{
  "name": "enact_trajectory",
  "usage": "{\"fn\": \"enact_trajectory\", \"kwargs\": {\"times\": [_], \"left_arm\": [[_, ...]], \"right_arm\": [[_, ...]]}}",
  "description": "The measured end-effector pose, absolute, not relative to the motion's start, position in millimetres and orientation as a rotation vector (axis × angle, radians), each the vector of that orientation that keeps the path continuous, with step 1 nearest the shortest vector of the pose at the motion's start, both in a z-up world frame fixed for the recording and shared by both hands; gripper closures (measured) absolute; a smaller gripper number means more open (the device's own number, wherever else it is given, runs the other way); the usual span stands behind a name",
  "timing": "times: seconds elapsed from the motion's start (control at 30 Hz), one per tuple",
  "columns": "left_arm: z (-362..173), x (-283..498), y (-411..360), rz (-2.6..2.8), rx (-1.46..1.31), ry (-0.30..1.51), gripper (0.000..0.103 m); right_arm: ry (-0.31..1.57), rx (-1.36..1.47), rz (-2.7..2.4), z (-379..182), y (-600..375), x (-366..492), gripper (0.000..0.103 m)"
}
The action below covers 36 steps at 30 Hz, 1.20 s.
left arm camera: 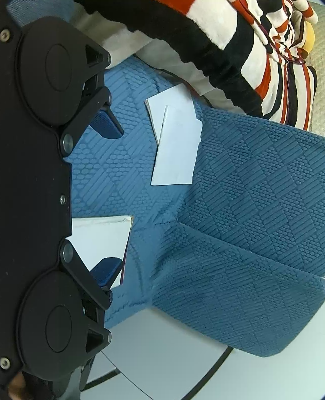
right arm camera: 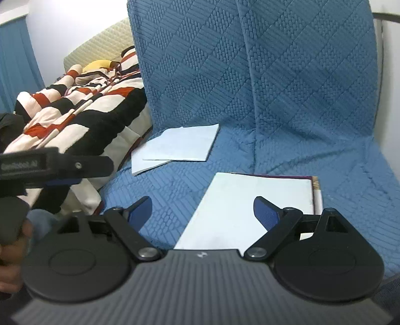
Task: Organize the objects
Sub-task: 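Move both open grippers toward the remaining white sheets on the cover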
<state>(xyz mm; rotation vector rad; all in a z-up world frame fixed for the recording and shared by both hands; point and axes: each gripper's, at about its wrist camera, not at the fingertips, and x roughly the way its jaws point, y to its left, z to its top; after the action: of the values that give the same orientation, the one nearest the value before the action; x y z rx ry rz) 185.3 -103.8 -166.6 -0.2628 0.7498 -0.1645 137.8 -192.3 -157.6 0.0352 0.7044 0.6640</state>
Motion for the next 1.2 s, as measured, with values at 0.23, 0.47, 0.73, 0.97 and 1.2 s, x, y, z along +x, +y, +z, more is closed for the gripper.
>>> {"fn": "enact_trajectory", "kwargs": {"times": [0.23,0.47,0.73,0.97,1.2], "left_arm": [[-191,227,-90,-0.144,-0.263,0.771,0.002],[-226,271,-67,-0.166,-0.345,0.850,0.003],[-253,315,-45,-0.132,-0.381,0.890,0.003],[-272,361,-22,-0.085,-0.413,0.920,0.003],[-291,403,3,-0.037,-0.418,0.952,0.003]], "right_arm": [[0.712,0.012,0.680,-163,-171,165,0.013],[0.697,-0.086,0.694,-177,-140,192,0.014],[0.746,-0.103,0.703,-197,-116,225,0.014],[0.774,-0.076,0.699,-207,-101,255,0.014],[0.774,-0.057,0.724,-213,-74,281,0.020]]}}
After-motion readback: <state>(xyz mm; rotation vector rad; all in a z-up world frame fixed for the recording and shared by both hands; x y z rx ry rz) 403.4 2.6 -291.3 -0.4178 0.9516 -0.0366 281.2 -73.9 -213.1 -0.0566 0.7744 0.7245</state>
